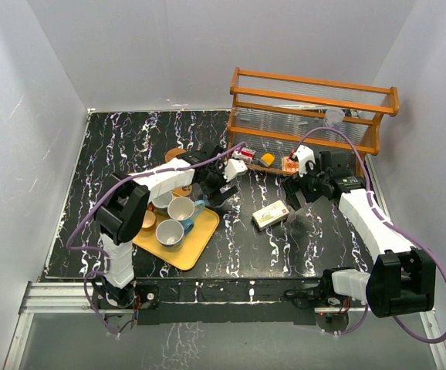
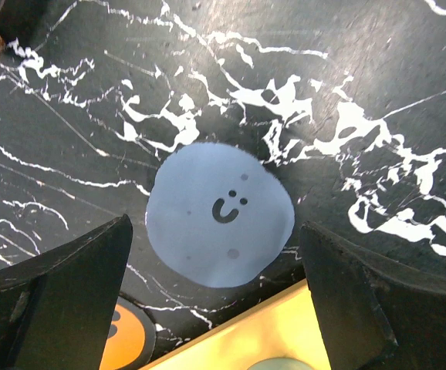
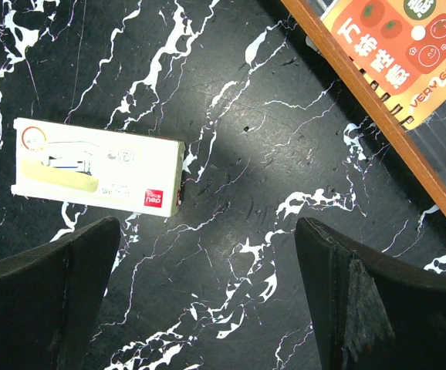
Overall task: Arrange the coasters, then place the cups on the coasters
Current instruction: Move the coaster to the center of the board.
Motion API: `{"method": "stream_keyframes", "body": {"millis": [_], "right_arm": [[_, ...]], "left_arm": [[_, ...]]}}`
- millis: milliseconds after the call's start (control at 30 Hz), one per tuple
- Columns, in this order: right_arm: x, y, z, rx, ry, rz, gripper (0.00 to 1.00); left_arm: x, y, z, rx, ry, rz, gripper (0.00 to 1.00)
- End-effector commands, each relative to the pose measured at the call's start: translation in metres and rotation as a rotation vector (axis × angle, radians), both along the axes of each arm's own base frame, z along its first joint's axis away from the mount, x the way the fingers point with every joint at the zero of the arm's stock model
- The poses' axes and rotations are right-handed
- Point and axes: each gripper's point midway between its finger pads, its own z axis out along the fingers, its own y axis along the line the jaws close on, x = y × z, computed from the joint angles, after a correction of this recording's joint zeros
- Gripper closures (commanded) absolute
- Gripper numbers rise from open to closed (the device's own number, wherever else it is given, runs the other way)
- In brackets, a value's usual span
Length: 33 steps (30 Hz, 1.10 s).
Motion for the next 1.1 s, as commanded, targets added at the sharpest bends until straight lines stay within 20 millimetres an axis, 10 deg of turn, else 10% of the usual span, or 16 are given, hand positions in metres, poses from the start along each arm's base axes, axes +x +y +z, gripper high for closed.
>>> {"method": "stream_keyframes", "body": {"millis": [0, 1067], "right_arm": [[0.006, 0.001, 0.006, 0.015, -0.042, -0.001, 0.05], [-0.001, 0.001, 0.001, 0.02, -0.036, -0.001, 0.05]], "left_arm": [[-0.002, 0.018, 0.008, 0.066, -0.002, -0.018, 0.11], [-0.033, 0.021, -0.049, 0.143, 0.112, -0.057, 0.17]]}}
